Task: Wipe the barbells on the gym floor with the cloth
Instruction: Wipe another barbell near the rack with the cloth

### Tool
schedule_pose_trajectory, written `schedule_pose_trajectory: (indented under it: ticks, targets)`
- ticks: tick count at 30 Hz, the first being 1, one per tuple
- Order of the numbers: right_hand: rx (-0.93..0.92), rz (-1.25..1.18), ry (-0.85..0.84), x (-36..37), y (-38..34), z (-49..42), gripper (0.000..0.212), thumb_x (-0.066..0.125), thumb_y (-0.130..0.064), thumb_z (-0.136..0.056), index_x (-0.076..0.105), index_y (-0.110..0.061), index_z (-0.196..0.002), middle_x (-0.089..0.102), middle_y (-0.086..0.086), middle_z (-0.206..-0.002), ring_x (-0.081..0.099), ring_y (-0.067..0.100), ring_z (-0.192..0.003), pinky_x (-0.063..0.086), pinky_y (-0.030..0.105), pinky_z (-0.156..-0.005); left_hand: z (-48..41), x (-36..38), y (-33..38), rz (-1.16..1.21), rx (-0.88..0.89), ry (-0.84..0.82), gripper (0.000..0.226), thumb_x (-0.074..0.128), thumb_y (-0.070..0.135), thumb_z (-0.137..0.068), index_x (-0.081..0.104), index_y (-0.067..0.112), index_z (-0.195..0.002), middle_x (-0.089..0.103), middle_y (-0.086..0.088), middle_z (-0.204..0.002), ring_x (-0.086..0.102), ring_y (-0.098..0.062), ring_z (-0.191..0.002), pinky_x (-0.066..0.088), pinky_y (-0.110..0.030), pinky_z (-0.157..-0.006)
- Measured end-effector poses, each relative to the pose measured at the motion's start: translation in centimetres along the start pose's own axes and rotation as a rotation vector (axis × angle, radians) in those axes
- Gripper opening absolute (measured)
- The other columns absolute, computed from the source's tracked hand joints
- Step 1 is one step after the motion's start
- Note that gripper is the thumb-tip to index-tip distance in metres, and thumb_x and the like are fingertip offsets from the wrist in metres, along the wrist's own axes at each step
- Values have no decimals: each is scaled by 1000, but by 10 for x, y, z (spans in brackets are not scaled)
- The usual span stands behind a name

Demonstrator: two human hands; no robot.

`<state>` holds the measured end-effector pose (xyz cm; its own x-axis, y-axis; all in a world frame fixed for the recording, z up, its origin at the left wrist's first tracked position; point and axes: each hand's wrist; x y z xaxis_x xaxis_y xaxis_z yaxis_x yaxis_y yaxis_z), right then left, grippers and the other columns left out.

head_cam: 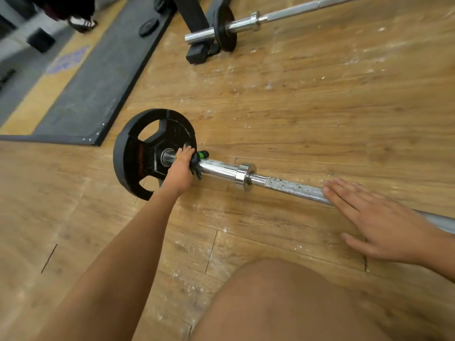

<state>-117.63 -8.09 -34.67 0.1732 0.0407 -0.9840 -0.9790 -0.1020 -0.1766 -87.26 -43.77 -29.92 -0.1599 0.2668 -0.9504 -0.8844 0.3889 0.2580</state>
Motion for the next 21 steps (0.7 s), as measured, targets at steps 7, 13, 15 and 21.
schedule_pose_trajectory:
  ticks: [7, 13, 15, 21]
  targets:
    - [18, 55, 28, 2, 8, -8, 94, 46, -53, -80, 25, -4, -157, 32, 17, -160, 28, 29, -149, 19, 42, -117, -13, -5, 14, -38, 11, -19, 68, 38, -16, -96, 27, 13, -157, 15, -7, -168, 3, -22, -156, 9, -40, -125]
    - [26, 82, 37, 0, 16, -12, 93, 47, -54, -77, 34, -3, -154, 37, 18, -157, 32, 32, -147, 21, 45, -115, -9, 8, 15, -13, 37, 33, 76, 39, -19, -93, 25, 15, -159, 14, -1, -168, 4, -19, -156, 13, -46, -126]
    - [29, 85, 38, 0, 16, -14, 94, 48, -55, -77, 33, -3, -154, 37, 17, -157, 31, 31, -147, 20, 44, -115, -7, 11, 7, -7, 45, 42, 81, 38, -21, -90, 24, 19, -159, 12, 4, -169, 3, -17, -156, 15, -49, -125]
    - [41, 74, 26, 0, 17, -16, 99, 49, -57, -76, 26, -6, -157, 34, 15, -160, 26, 27, -150, 16, 43, -118, -9, 3, 29, 26, -23, 85, 72, 36, -19, -94, 29, 15, -157, 15, -9, -168, 9, -26, -155, 15, -45, -125]
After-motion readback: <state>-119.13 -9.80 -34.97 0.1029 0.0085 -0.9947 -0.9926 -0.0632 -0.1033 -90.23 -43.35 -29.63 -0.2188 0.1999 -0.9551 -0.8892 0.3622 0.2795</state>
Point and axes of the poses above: each hand's wrist, its own z-axis away from the middle knuckle, its own x-axis out of the palm, y = z × x
